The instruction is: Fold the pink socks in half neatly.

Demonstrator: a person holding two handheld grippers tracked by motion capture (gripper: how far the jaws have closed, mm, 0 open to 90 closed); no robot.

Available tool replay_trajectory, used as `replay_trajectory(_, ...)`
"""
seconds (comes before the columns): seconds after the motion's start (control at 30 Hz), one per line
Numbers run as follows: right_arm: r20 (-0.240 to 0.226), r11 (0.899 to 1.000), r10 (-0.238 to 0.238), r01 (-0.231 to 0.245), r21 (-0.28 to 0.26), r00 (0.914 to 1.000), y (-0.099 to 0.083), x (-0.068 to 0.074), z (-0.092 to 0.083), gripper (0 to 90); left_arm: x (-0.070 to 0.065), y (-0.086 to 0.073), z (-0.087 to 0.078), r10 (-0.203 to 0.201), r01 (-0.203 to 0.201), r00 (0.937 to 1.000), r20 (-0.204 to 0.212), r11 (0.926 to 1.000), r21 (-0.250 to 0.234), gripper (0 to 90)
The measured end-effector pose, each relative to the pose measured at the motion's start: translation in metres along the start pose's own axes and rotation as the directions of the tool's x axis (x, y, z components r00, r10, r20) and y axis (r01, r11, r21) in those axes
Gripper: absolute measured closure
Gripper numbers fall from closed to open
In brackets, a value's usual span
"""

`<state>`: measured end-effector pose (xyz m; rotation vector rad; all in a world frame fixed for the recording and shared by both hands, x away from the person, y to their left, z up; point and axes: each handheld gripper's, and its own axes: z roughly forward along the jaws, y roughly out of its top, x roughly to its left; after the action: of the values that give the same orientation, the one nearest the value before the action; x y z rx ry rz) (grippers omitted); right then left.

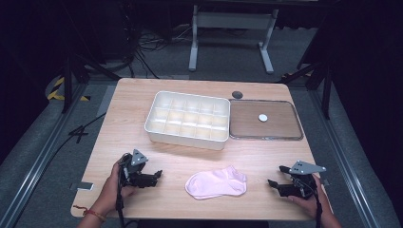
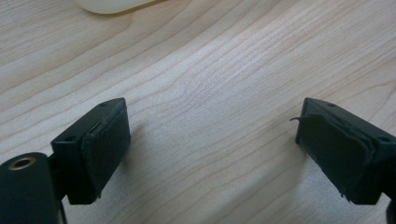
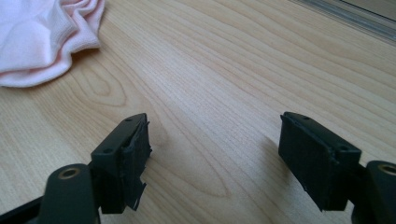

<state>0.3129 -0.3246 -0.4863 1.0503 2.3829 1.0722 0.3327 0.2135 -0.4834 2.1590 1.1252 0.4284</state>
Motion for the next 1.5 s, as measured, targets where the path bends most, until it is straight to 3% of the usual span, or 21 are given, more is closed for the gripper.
replay_trajectory(0.13, 0.001, 1.000, 0.001, -0.001, -0.001, 1.0000, -0.0001, 0.0002, 0.0000, 25.2, 0.0013, 0.0000, -0.0002, 0.011, -0.011, 0.9999, 0.007, 0.9999, 0.005, 8.5)
replay_trajectory(0.33, 0.002, 1.000, 0.001, -0.001, -0.001, 1.0000, -0.0001, 0.0002, 0.0000, 25.2, 0.0040, -0.0021, -0.0031, 0.064, -0.065, 0.9974, 0.032, 0.9979, 0.006, 8.3)
replay_trajectory(0.57, 0.002, 1.000, 0.001, -0.001, -0.001, 1.0000, -0.0001, 0.0002, 0.0000, 25.2, 0.0049, -0.0018, -0.0031, 0.064, -0.065, 0.9967, 0.050, 0.9978, 0.016, 8.3)
replay_trajectory(0.63, 0.002, 1.000, 0.002, -0.002, 0.000, 1.0000, -0.0001, 0.0002, -0.0001, 25.5, 0.0079, -0.0016, -0.0025, 0.101, -0.101, 0.9926, 0.068, 0.9949, 0.002, 8.2)
replay_trajectory(0.73, 0.014, 1.000, 0.012, -0.012, -0.003, 0.9998, 0.0003, 0.0003, 0.0003, 26.8, 0.0071, -0.0020, -0.0022, 0.085, -0.086, 0.9934, 0.077, 0.9963, 0.004, 8.1)
replay_trajectory(0.83, 0.016, 1.000, 0.016, -0.015, -0.002, 0.9997, 0.0007, 0.0006, 0.0005, 26.6, 0.0086, -0.0017, -0.0028, 0.107, -0.108, 0.9917, 0.072, 0.9942, 0.004, 8.1)
replay_trajectory(1.13, 0.035, 1.000, 0.017, -0.018, 0.018, 0.9992, 0.0012, -0.0017, -0.0018, 25.7, 0.0085, -0.0019, -0.0027, 0.102, -0.102, 0.9919, 0.075, 0.9947, 0.003, 8.1)
replay_trajectory(1.4, 0.021, 1.000, 0.013, -0.013, 0.016, 0.9997, 0.0022, -0.0015, -0.0026, 29.6, 0.0091, -0.0016, -0.0029, 0.109, -0.110, 0.9909, 0.079, 0.9939, 0.006, 8.2)
replay_trajectory(1.5, 0.005, 1.000, 0.026, -0.026, -0.009, 0.9997, 0.0042, -0.0008, -0.0040, 31.1, 0.0087, -0.0021, -0.0031, 0.105, -0.105, 0.9911, 0.082, 0.9944, 0.005, 8.4)
